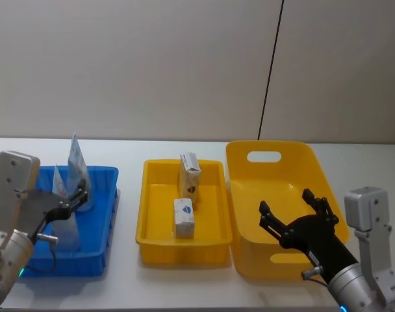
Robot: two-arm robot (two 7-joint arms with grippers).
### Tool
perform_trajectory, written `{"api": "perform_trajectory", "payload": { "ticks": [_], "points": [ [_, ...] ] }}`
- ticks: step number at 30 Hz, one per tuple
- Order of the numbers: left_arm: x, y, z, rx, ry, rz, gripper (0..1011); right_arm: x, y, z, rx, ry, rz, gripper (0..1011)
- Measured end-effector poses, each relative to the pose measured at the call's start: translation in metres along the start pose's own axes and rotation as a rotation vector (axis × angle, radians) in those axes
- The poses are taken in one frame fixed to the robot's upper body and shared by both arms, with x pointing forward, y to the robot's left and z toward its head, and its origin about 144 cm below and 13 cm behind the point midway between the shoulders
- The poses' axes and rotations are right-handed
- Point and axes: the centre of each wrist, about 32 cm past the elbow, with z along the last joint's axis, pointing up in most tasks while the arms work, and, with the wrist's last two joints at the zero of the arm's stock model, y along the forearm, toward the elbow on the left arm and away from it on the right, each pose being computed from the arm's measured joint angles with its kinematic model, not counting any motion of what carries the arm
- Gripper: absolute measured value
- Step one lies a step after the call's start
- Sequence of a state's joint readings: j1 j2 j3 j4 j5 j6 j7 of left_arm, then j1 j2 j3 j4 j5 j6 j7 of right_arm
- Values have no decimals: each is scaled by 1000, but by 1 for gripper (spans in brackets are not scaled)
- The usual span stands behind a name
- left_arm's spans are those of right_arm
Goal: Bimanual collaborative sorting of washing and personal care products
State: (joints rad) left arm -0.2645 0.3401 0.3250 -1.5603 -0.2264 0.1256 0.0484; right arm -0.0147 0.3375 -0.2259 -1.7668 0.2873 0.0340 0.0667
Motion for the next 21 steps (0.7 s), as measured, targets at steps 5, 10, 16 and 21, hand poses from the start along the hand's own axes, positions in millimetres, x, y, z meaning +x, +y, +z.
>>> {"api": "perform_trajectory", "payload": {
  "ticks": [5, 10, 16, 21],
  "points": [
    [2, -4, -4, 16, 27, 14, 1001, 0, 0, 0, 0, 0, 0, 1004],
    [3, -9, -9, 35, 58, 22, 1001, 0, 0, 0, 0, 0, 0, 1004],
    [3, -15, -14, 59, 94, 28, 1001, 0, 0, 0, 0, 0, 0, 1004],
    [1, -21, -20, 79, 126, 30, 1001, 0, 0, 0, 0, 0, 0, 1004]
  ]
}}
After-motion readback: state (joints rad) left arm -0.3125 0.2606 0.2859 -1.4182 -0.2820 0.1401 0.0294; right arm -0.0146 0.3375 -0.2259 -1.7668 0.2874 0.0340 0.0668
